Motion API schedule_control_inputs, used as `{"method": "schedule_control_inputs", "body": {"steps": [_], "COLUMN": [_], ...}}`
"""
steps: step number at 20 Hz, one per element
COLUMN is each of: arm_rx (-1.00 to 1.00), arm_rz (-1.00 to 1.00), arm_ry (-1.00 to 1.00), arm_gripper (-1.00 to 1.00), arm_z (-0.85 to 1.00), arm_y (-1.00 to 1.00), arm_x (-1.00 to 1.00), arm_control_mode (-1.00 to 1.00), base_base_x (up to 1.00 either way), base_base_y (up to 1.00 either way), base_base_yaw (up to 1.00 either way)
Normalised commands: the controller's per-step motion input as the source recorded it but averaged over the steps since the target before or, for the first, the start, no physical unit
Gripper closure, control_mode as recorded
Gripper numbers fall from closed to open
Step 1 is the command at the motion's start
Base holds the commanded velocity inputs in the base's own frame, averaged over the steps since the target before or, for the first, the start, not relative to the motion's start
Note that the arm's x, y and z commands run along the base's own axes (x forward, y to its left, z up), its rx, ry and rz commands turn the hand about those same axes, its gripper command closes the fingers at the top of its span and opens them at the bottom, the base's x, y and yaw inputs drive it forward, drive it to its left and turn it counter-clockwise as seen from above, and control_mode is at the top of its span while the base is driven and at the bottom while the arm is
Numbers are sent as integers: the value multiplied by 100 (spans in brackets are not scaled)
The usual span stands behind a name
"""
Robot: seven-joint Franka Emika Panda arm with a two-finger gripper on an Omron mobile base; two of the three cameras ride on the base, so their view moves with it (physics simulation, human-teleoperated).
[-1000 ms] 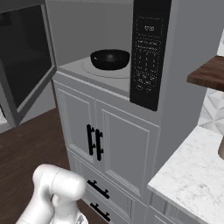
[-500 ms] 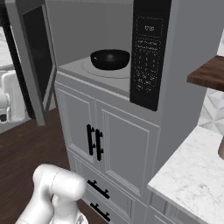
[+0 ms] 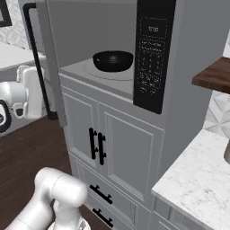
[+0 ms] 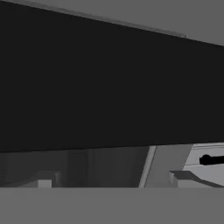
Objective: Pick the lemon wedge from the sink and place it in the bowl. Then pick the bowl and place it in the microwave. Then close the microwave door and press the start button.
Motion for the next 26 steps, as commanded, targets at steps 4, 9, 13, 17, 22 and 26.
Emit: {"method": "schedule_control_inputs", "body": {"steps": [4,9,13,17,22,26], "arm_rx": [20,19,17,12,8,11], "arm_rz": [-3,0,0,0,0,0], "arm_ry": [0,-10,-3,-1,0,0], "arm_gripper": [-100,-100,-100,-100,-100,-100], "arm_z": [10,4,12,7,13,3], "arm_y": [-58,-58,-44,-26,-17,-32], "arm_x": [38,21,18,39,43,43], "arm_control_mode": [-100,-100,-100,-100,-100,-100], "base_base_x": [0,0,0,0,0,0], "base_base_y": [0,0,0,0,0,0], "base_base_yaw": [0,0,0,0,0,0]}}
